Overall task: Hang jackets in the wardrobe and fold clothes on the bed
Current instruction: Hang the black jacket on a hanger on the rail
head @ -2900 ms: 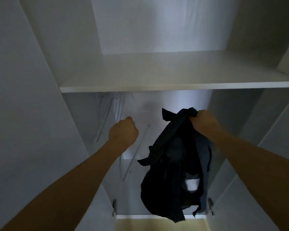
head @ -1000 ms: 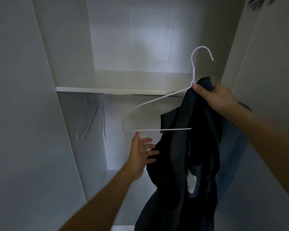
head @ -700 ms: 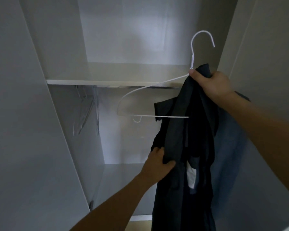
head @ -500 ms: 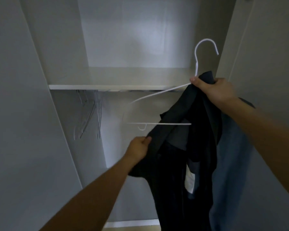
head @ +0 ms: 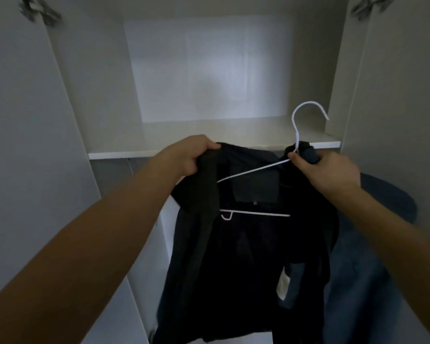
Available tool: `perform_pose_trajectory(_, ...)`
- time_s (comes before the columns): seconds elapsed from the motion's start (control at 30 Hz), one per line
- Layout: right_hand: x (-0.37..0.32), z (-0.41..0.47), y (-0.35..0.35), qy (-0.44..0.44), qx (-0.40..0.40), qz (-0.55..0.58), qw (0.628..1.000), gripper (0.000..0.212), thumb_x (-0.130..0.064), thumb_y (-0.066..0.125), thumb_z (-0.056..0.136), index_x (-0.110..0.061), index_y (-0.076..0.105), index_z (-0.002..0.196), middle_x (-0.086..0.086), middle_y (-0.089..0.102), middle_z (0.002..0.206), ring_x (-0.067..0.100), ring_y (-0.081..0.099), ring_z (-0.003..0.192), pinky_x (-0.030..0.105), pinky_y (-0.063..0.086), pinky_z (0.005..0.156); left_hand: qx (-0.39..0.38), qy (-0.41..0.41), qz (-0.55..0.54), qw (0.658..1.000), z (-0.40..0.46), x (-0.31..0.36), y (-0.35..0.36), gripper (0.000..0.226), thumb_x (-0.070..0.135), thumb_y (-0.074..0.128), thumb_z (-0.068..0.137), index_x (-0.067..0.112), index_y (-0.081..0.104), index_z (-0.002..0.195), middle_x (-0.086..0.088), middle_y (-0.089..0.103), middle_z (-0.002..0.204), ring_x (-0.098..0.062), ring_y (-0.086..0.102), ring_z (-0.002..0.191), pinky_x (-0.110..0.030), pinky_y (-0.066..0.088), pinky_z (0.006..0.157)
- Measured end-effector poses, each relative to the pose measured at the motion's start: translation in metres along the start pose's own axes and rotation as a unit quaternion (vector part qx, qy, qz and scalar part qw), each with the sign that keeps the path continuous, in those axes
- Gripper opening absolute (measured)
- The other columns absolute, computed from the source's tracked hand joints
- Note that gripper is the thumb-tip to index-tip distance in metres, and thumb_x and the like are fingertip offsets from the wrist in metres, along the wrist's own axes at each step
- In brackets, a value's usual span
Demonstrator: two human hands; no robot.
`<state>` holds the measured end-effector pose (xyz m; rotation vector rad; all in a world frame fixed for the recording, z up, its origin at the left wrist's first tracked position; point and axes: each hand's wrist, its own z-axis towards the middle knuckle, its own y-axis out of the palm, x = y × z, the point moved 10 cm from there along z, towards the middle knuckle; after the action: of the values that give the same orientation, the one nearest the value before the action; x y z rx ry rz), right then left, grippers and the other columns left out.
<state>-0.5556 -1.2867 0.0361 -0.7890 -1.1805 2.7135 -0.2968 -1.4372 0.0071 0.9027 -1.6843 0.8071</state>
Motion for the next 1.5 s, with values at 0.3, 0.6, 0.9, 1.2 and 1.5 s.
perform_pose_trajectory(0.3, -0.06, -0.017, 0.012, -0.088, -0.058, 0.095, 0.99, 0.086, -0.102, 0.018, 0.057, -0.032, 0.059, 0.085, -0.011, 0.059, 0.079, 0.019, 0.061, 0.084, 0.033, 0.039, 0.069, 0.022, 0.098, -0.092, 0.991, -0.013, 0.051, 0.056, 0.021, 0.007, 0.039, 0.099, 0.0, 0.057, 0.09, -0.013, 0.057, 0.077, -0.028, 0.066, 0.063, -0.034, 0.057, 0.046)
perform_pose_trajectory(0.6, -0.074, -0.032, 0.009, -0.171, -0.067, 0.023, 0.983, 0.11, -0.102, 0.045, 0.041, -0.024, 0.05, 0.118, -0.003, 0.052, 0.109, 0.021, 0.054, 0.107, 0.042, 0.049, 0.088, 0.046, 0.091, -0.203, 0.974, -0.019, 0.057, 0.05, 0.018, 0.004, 0.036, 0.098, -0.002, 0.053, 0.095, -0.017, 0.055, 0.091, -0.032, 0.06, 0.074, -0.038, 0.054, 0.042)
perform_pose_trajectory(0.9, -0.077, -0.04, -0.007, -0.116, 0.121, -0.076, 0.983, 0.091, -0.089, 0.048, 0.056, -0.009, 0.046, 0.098, 0.008, 0.044, 0.098, 0.029, 0.044, 0.091, 0.043, 0.032, 0.081, 0.055, 0.091, -0.298, 0.949, -0.032, 0.075, 0.055, 0.016, 0.003, 0.043, 0.098, -0.001, 0.05, 0.084, -0.017, 0.052, 0.085, -0.032, 0.057, 0.069, -0.044, 0.054, 0.066)
perform_pose_trajectory(1.2, -0.065, -0.021, -0.005, -0.068, 0.078, 0.005, 0.995, 0.061, -0.071, 0.057, 0.065, -0.018, 0.049, 0.092, 0.003, 0.052, 0.091, 0.032, 0.053, 0.094, 0.041, 0.027, 0.083, 0.024, 0.091, -0.319, 0.943, -0.037, 0.082, 0.069, 0.012, 0.002, 0.042, 0.099, -0.004, 0.05, 0.093, -0.019, 0.053, 0.085, -0.037, 0.062, 0.097, -0.045, 0.051, 0.075)
perform_pose_trajectory(1.5, -0.071, -0.035, 0.006, -0.004, 0.098, 0.045, 0.994, 0.076, -0.069, 0.064, 0.062, -0.011, 0.045, 0.106, 0.007, 0.044, 0.108, 0.03, 0.041, 0.104, 0.044, 0.026, 0.089, -0.007, 0.098, -0.362, 0.927, -0.048, 0.098, 0.084, 0.012, -0.001, 0.04, 0.098, -0.008, 0.045, 0.107, -0.022, 0.05, 0.09, -0.04, 0.055, 0.116, -0.046, 0.051, 0.087)
